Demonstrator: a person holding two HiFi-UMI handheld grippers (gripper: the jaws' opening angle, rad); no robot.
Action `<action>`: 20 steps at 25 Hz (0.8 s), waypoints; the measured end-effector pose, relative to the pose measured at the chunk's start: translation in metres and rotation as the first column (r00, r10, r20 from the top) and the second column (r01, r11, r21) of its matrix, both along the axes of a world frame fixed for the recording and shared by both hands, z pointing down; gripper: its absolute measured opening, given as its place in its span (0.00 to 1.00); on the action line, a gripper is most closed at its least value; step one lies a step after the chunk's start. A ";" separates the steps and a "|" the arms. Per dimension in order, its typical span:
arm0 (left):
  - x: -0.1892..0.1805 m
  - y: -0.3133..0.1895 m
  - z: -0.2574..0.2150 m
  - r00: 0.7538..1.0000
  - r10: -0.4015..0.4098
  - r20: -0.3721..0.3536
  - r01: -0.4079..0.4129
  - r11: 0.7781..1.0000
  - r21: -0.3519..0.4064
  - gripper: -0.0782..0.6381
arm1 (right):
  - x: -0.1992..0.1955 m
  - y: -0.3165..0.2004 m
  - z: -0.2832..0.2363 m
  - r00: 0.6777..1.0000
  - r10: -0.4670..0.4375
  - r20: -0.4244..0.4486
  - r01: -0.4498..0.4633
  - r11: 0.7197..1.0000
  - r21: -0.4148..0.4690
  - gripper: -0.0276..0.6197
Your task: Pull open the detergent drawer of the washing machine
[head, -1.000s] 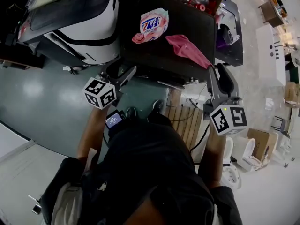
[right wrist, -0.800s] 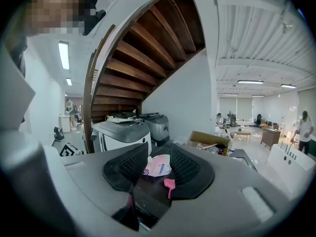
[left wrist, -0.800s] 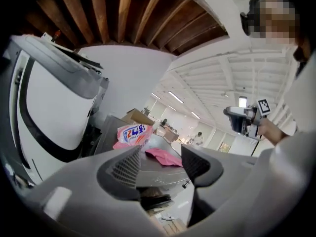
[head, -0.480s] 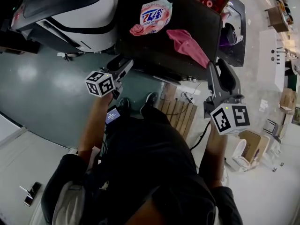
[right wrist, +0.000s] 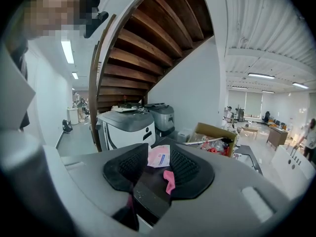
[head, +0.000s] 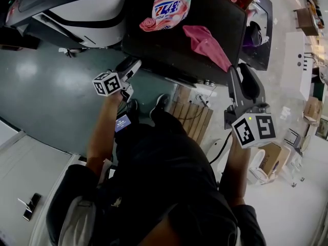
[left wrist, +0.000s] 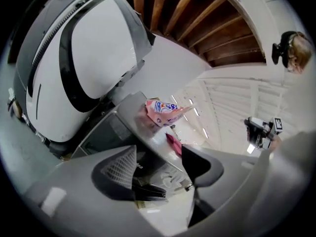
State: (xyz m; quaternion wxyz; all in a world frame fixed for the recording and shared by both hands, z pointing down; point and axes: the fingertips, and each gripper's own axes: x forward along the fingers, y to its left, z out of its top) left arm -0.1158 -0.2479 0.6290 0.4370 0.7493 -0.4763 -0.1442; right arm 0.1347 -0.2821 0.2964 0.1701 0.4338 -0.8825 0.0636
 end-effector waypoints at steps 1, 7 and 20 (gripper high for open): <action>-0.001 -0.001 0.006 1.000 -0.007 -0.020 0.007 1.000 -0.003 0.54 | 0.000 -0.001 0.001 1.000 -0.001 -0.003 0.001 1.000 -0.003 0.23; -0.001 -0.004 0.035 0.993 -0.027 -0.111 0.026 1.000 -0.012 0.58 | 0.005 -0.004 0.009 1.000 -0.004 -0.022 0.004 1.000 -0.022 0.23; 0.006 -0.012 0.075 0.951 -0.072 -0.301 0.086 0.996 0.032 0.60 | 0.018 -0.009 0.029 0.998 0.001 -0.061 -0.005 0.998 -0.065 0.23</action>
